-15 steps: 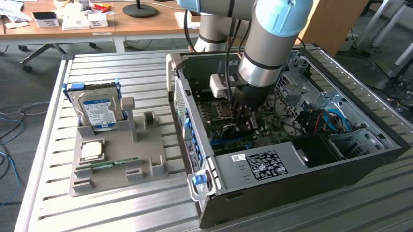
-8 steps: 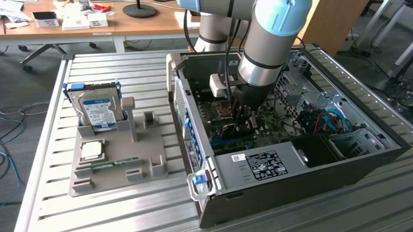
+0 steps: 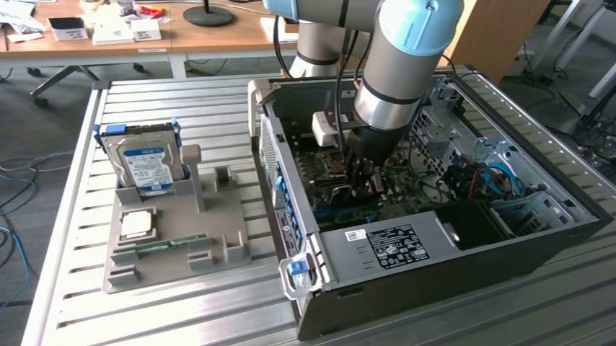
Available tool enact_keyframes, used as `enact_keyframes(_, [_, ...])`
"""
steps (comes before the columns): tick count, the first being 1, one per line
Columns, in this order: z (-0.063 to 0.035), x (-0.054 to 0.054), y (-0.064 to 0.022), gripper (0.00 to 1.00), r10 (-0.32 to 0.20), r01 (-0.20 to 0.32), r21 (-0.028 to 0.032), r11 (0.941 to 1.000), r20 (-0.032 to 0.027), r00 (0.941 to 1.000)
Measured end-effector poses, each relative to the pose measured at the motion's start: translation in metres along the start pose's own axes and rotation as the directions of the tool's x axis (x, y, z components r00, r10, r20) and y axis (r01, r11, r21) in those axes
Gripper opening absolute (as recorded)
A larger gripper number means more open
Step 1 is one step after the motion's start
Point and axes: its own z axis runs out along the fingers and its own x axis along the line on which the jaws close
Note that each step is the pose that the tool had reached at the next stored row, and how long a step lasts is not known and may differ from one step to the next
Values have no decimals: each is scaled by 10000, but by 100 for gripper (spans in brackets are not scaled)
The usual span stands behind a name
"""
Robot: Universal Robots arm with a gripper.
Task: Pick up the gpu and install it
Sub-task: 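Insert the gpu into the slot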
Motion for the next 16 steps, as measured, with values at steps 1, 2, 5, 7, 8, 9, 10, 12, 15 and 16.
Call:
enact_keyframes(1, [1, 0, 0, 27, 0, 0, -1, 10000, 1, 10000])
enact_keyframes(2, [1, 0, 0, 27, 0, 0, -1, 10000, 1, 10000])
enact_keyframes(5, [11, 1, 4, 27, -2, 2, 1, 10000, -2, 10000])
enact_keyframes(7, [12, 1, 5, 27, -2, 2, 0, 10000, -2, 10000])
enact_keyframes(8, [13, 1, 6, 27, -1, 1, 0, 10000, -1, 10000])
enact_keyframes(9, [14, 1, 6, 27, 0, 0, 0, 10000, 1, 10000])
enact_keyframes(10, [14, 1, 6, 27, 0, 0, 0, 10000, 1, 10000])
enact_keyframes(12, [14, 1, 6, 27, 0, 0, 1, 10000, 2, 10000])
enact_keyframes(15, [19, -1, 9, 27, 4, -4, -4, 10000, 19, 10000])
enact_keyframes(16, [22, -1, 9, 28, 7, -7, 8, 10000, 19, 10000])
